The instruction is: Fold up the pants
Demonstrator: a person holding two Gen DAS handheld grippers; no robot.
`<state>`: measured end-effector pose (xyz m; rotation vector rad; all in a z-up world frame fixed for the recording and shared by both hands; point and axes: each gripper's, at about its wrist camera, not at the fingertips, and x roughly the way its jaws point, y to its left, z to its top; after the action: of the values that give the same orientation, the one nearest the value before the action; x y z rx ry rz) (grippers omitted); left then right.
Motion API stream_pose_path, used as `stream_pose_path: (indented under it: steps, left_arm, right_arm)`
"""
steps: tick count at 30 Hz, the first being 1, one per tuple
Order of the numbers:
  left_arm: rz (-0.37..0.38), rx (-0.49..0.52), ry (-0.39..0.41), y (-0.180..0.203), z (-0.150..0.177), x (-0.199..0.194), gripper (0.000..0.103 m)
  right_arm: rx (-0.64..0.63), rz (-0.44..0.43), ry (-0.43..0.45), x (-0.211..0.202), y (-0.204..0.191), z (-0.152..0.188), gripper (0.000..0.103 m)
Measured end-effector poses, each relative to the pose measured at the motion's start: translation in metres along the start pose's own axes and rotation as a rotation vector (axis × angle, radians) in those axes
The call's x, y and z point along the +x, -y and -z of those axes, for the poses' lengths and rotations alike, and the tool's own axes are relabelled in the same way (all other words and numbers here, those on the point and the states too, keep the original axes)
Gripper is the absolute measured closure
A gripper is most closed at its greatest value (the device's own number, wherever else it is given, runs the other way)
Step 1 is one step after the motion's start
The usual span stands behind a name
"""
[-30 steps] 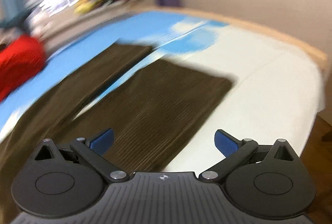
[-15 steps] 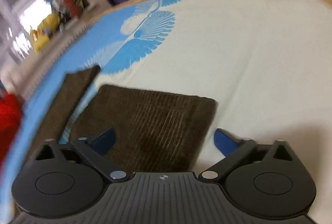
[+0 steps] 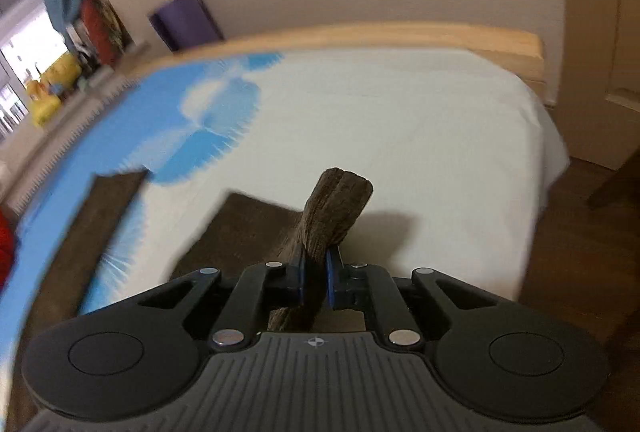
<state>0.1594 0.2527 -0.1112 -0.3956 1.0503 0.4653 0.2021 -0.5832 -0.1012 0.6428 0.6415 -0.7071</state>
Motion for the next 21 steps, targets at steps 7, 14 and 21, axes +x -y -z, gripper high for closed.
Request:
stream_pose_path:
  steps: [7,14,21]
  left_arm:
    - [-0.013,0.039,0.015,0.001,0.002,0.001,0.067]
    - [-0.109,0.189,0.118,0.02,0.022,-0.023,0.005]
    - [0.026,0.328,0.25,0.065,0.062,-0.095,0.0]
  right_arm:
    - [-0.015,0.025,-0.051,0.034,0.038,0.03,0.093]
    - [-0.058,0.097,0.015,-0.001,0.044,0.018,0.022]
    - [-0.196,-0.27,0.052,-0.103,-0.032,0.038,0.018]
